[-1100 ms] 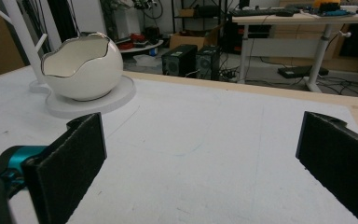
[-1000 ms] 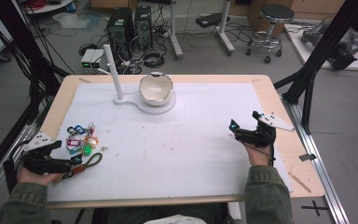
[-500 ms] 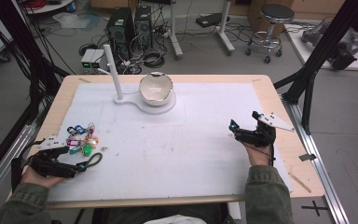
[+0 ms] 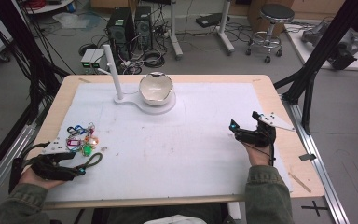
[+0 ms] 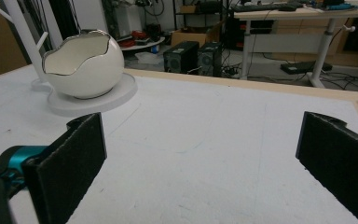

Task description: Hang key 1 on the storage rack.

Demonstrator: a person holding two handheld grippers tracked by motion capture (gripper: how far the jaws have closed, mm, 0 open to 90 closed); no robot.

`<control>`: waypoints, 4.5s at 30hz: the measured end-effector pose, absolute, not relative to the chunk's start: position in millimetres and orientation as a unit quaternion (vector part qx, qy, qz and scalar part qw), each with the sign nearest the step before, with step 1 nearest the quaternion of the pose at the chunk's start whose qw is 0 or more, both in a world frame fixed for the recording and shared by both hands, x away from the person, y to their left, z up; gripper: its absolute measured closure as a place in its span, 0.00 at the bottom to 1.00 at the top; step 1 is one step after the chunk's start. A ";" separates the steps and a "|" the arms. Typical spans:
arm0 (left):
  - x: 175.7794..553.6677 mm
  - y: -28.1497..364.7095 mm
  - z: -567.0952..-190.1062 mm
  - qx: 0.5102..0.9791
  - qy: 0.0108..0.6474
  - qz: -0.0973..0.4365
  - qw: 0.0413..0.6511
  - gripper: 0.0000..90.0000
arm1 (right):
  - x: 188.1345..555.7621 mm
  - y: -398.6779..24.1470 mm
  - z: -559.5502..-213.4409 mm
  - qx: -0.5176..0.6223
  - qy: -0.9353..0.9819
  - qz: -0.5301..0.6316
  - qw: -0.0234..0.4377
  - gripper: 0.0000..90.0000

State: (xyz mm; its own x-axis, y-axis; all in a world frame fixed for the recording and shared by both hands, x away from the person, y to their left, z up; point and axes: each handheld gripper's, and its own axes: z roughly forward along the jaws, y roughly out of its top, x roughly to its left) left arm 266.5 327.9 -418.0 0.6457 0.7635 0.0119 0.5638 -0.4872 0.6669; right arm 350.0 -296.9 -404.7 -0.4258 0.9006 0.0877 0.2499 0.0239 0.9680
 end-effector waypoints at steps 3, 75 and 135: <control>266.5 327.8 -418.4 0.850 0.390 0.152 0.321 0.35 | 350.0 -297.1 -404.7 0.443 0.649 0.540 0.301 0.01; 263.1 333.4 -400.7 0.853 0.381 0.119 0.337 0.79 | 348.8 -297.2 -403.6 0.438 0.649 0.540 0.310 0.01; 392.0 356.9 -296.0 0.764 0.459 0.182 0.415 0.80 | 345.2 -295.0 -405.1 0.438 0.658 0.525 0.316 0.01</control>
